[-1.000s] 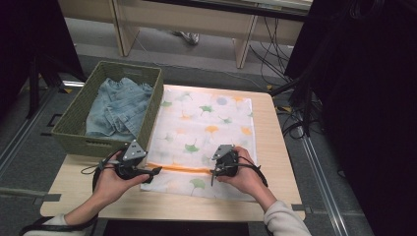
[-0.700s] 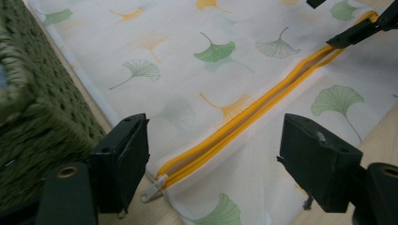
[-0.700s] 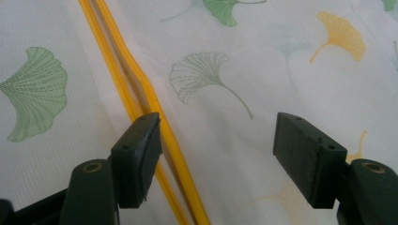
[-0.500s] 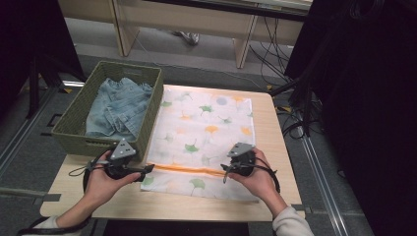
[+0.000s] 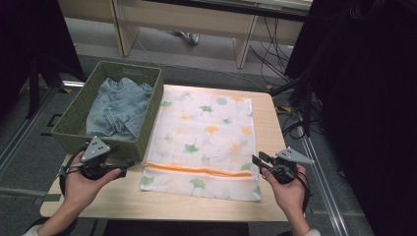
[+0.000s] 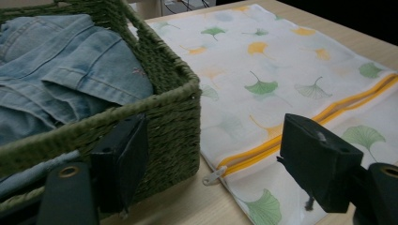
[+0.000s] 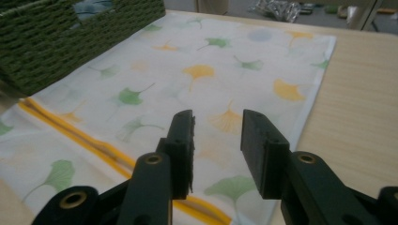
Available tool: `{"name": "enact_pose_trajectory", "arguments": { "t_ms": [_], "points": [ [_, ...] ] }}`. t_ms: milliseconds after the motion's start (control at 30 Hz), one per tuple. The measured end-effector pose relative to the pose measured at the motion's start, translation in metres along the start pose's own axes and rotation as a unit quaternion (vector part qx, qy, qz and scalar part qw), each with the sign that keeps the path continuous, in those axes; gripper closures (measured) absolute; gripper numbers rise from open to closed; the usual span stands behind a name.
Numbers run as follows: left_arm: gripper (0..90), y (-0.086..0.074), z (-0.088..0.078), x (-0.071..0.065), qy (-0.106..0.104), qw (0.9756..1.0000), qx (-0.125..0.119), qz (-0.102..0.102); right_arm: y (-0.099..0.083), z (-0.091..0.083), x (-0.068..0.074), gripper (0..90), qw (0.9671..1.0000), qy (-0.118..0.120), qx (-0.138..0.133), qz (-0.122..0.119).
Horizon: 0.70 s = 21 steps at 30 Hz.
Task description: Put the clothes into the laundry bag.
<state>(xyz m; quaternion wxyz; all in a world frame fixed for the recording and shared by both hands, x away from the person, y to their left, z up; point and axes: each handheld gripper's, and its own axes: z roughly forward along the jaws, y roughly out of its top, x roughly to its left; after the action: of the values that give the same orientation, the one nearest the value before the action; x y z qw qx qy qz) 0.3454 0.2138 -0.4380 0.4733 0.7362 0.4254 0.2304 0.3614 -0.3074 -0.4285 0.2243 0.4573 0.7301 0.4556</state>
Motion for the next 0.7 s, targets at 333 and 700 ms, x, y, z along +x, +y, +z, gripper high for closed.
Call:
{"name": "enact_pose_trajectory", "arguments": {
  "t_ms": [333,700],
  "points": [
    [23.8,-0.002,-0.003,0.003,-0.002,1.0000,-0.004,-0.005,-0.003,0.012,0.009,59.1,0.9982,0.012,0.056,-0.019],
    [24.1,-0.002,0.002,0.002,-0.003,1.0000,0.004,-0.003,0.001,0.021,0.013,58.4,0.9935,0.005,0.072,-0.088]
  ]
}}
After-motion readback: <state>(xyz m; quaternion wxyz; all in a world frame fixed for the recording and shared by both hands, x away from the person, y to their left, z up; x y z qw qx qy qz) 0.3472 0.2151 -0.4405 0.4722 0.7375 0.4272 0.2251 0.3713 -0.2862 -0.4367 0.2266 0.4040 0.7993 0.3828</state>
